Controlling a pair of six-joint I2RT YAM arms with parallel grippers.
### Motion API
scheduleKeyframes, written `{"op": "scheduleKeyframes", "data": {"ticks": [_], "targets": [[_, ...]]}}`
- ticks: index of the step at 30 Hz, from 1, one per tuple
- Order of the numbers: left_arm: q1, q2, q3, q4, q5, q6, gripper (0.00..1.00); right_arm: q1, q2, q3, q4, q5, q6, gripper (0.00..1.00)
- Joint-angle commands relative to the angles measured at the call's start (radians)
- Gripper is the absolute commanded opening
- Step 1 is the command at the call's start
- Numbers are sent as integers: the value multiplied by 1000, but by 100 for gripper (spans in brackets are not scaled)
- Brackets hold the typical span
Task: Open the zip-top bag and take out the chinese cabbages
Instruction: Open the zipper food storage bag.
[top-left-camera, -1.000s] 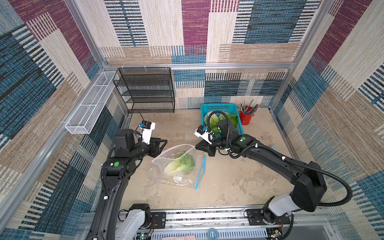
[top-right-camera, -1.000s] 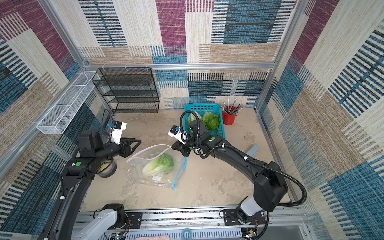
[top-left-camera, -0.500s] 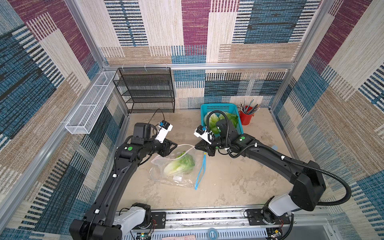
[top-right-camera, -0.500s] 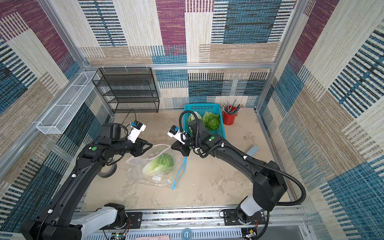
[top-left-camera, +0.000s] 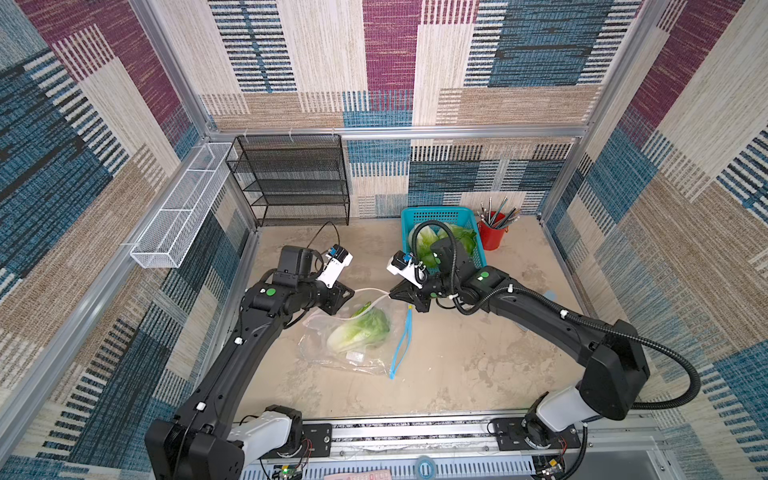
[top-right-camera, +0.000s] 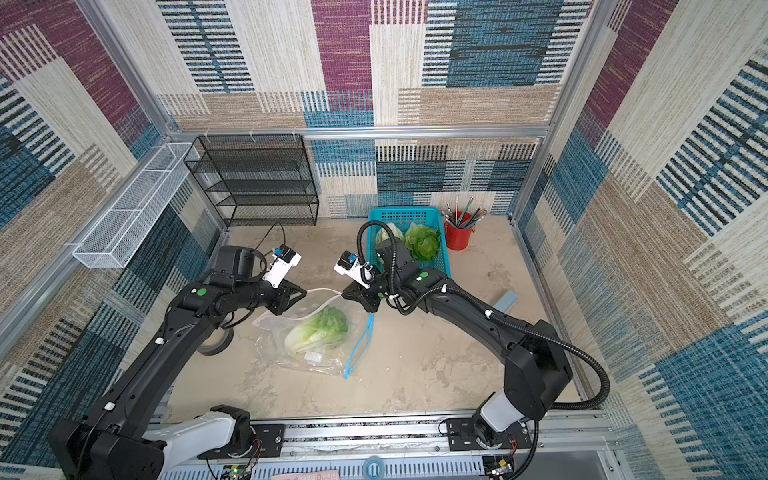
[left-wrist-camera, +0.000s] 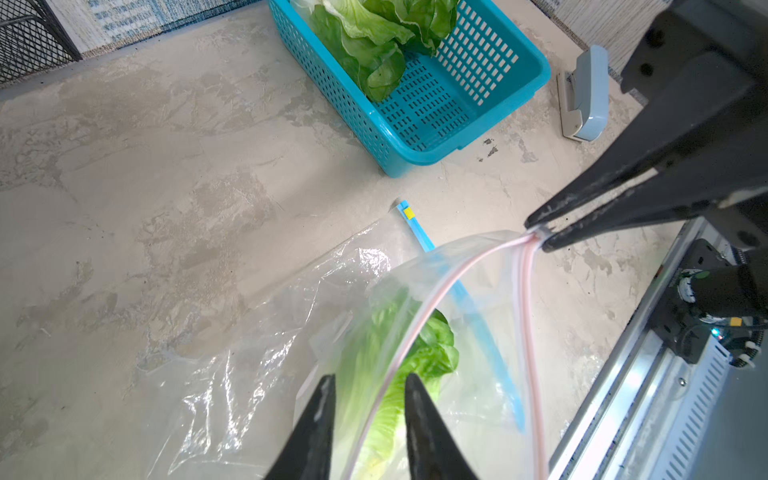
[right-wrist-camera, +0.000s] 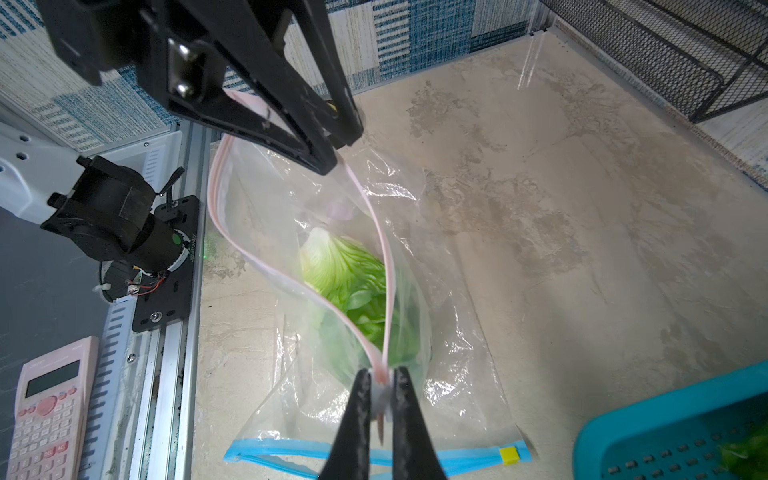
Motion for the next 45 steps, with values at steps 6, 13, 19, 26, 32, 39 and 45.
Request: {"op": "scheduleKeyframes", "data": {"ticks": [6,13,19,26,32,39,45], "targets": [[-3,10,-16,-8,5,29,15,2,-2,6,9,-19,-8,0],[-4,20,-18,-9,-5,28,9,4,-8,-1,9,-17,-8,0],[-4,17,-23,-7,-28,30,20,2,-12,0,12,-16,-8,0],[-4,16,-23,-7,-33,29,5,1,-9,-2,15,-17,-7,0],[-4,-2,-19,-8,-34,17,0,2,-7,-3,21,-12,1,0],[-4,-59,1,4,-29,-49,0,3,-35,-2,58,44,54,39],[-4,-111,19,-4,-40,-106,0,3,-137,-42,141,89,113,68]]}}
